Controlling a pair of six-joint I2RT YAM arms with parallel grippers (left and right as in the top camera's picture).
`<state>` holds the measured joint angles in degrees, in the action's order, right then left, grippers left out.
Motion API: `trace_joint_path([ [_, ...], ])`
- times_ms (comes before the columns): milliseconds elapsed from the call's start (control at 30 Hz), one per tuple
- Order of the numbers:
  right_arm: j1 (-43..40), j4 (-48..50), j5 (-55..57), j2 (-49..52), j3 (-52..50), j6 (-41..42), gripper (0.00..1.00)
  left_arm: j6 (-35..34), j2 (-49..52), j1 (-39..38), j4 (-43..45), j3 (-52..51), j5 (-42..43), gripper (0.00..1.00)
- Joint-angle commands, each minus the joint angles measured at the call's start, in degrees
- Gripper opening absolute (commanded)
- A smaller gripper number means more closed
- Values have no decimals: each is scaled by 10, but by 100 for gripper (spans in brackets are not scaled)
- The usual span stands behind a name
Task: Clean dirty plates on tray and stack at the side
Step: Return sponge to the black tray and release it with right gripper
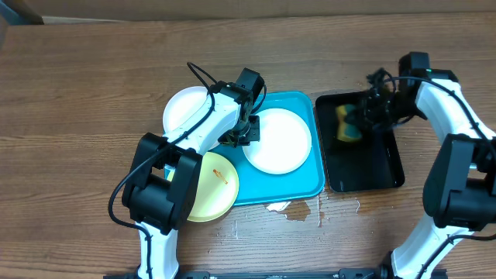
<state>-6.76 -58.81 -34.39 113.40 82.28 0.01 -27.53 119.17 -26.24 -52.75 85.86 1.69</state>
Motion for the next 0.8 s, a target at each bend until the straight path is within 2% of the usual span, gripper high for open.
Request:
trace_joint_path([
  [0,8,-4,127,-22,-2,-2,4,-8,7,0,0,-3,-2,9],
  [100,14,8,157,-22,-21,2,4,-8,7,0,4,-3,-2,15],
  [200,19,32,181,-22,-43,17,4,-8,7,0,5,-3,-2,30],
  [400,23,66,187,-22,-80,19,6,-8,7,0,6,-3,-2,34],
  [500,24,75,187,-22,-93,19,27,-8,7,0,6,-3,-2,38],
  [567,24,73,187,-22,-92,21,33,-8,7,0,6,-3,-2,42],
  [633,24,62,187,-27,-78,37,44,-8,7,0,5,-3,-2,48],
  [767,21,17,183,-46,-11,47,50,-8,7,0,8,-3,-2,49],
])
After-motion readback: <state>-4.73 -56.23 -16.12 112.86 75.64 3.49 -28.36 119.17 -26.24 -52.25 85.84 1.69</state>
